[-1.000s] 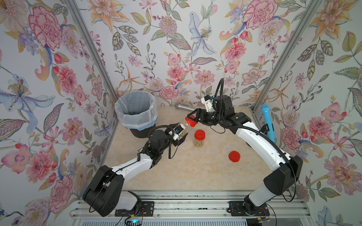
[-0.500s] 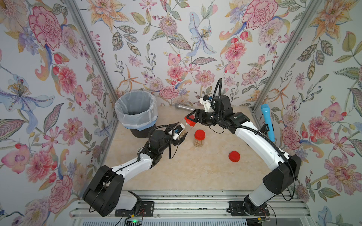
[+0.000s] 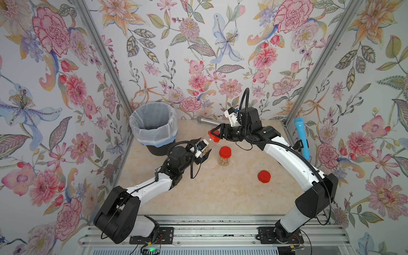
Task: Empty moldy peanuts from jars
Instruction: Unscrew the lid from the jar.
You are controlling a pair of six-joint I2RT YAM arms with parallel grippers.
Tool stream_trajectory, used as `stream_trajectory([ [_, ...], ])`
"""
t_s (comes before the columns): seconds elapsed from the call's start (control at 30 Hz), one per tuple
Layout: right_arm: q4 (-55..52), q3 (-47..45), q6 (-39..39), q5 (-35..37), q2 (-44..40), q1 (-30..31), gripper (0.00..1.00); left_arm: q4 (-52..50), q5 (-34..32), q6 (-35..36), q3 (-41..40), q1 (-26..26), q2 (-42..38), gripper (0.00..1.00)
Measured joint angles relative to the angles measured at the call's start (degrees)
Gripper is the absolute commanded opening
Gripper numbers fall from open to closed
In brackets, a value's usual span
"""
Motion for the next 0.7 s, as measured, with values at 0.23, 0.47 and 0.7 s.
stream_trajectory([
  [0.23,-0.31,0.02,-5.90,-1.88,0.00,-0.28,0.57,-0.39,0.79,-0.22,0.09,0.00,0.00,0.38],
  [0.47,-5.14,3.61,-20.55,-15.06,2.51,-4.42,0.56,-0.55,9.79,-4.31,0.74,1.60,0.11,0.38],
  [0.7,-19.26,11.63,-42.84,-20.68,6.71,-5.95,0.59,-1.29,19.04,-8.41,1.51,2.71,1.73,0.37],
])
